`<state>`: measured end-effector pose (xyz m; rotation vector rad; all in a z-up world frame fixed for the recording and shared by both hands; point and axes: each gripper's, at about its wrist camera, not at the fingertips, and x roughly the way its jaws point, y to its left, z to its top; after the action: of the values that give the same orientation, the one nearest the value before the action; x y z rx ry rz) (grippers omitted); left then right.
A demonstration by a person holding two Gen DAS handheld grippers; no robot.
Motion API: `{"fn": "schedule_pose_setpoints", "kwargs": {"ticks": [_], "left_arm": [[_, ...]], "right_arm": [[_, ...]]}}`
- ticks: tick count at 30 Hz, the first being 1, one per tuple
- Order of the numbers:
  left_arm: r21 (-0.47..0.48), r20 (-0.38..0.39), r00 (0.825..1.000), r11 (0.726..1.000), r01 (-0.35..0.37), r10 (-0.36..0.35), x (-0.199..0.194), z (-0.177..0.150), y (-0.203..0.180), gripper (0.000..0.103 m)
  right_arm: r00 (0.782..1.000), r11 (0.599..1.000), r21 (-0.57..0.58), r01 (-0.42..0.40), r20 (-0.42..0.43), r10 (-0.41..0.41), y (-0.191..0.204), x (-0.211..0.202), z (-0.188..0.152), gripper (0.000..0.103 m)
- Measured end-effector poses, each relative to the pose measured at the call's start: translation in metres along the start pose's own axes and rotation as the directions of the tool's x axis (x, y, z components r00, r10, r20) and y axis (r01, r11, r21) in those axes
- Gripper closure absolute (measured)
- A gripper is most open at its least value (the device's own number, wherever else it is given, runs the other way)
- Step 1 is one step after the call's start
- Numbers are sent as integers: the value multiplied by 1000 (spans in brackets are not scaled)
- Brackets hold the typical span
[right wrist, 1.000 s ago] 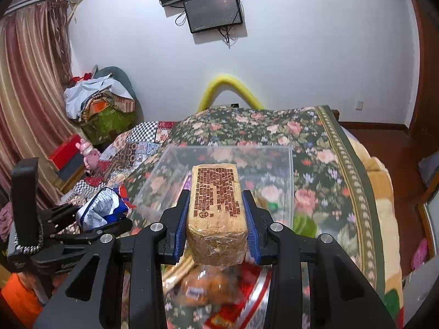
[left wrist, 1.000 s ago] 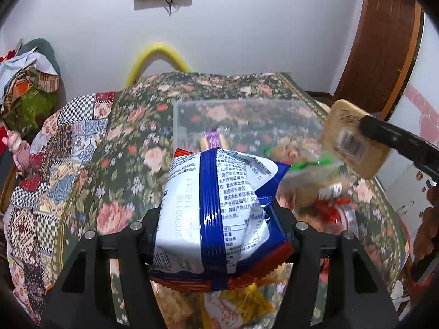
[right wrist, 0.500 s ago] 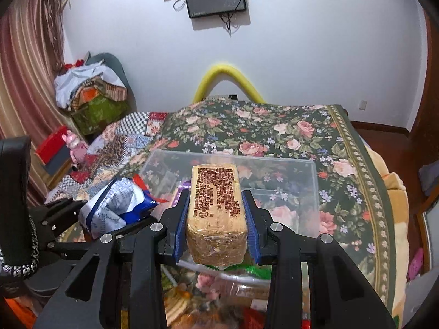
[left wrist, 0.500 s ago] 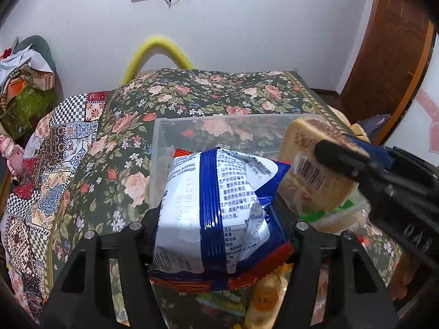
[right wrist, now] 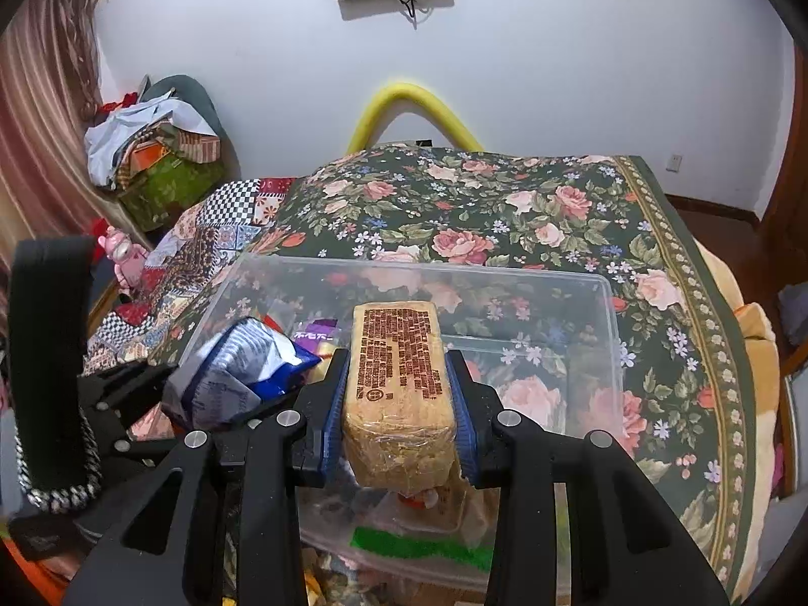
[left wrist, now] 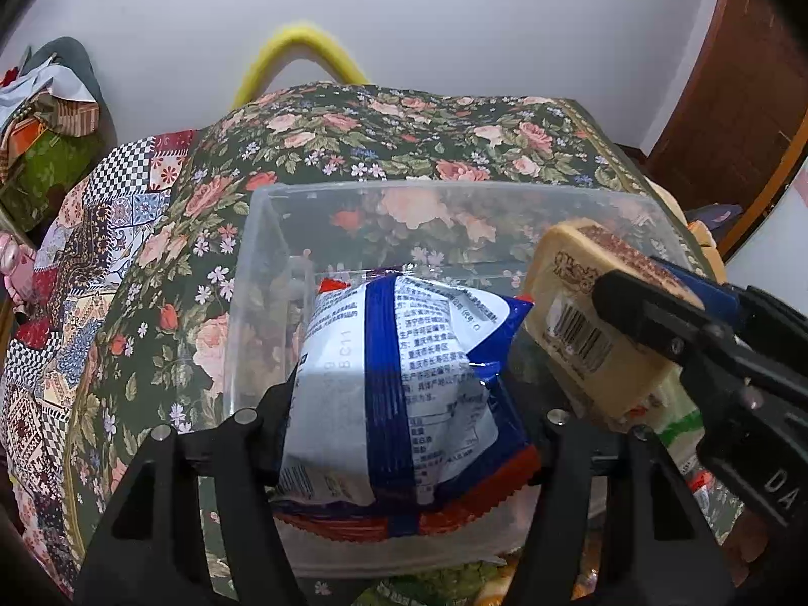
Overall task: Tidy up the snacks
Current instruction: 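Lift both held snacks over the clear box and open both grippers inside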
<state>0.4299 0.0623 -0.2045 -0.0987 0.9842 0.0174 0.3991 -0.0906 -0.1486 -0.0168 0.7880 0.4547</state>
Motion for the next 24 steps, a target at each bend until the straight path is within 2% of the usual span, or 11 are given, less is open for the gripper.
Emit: {"fn": "schedule_pose_setpoints", "kwargs": {"ticks": [11, 18, 24], "left_arm": [[24, 34, 999, 999, -39, 38, -6, -3, -2, 31], [29, 59, 998, 999, -34, 32, -29, -3, 0, 30], [53, 107, 994, 998, -34, 29, -67, -11, -3, 28]], "right_arm": [[1000, 1000, 8, 8, -27, -7, 0, 10, 3, 66], [1000, 1000, -8, 26, 13, -26, -1, -18, 4, 60], [997, 999, -19, 42, 62, -40, 0, -54, -2, 54]]}}
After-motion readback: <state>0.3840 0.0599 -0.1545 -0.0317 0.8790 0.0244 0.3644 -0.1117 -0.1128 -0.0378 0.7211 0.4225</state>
